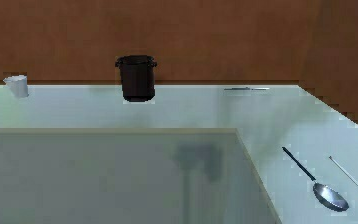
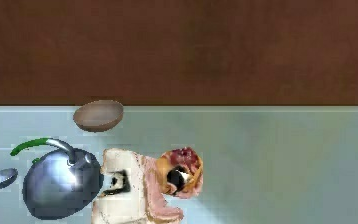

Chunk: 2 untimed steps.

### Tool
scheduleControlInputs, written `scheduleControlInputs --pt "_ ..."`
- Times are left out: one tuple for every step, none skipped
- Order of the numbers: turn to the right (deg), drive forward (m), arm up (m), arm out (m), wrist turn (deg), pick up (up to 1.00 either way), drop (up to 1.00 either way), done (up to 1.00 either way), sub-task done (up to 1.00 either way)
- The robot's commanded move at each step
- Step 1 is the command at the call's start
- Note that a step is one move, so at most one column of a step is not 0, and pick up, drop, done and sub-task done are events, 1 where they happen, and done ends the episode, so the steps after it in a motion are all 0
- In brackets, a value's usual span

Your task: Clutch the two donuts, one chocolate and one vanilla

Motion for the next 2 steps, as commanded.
scheduleControlInputs --pt "0.0 0.0 0.5 0.0 0.0 0.0 0.0 0.0 0.0" --pt "0.0 0.0 0.38 0.0 0.0 0.0 0.0 0.0 0.0"
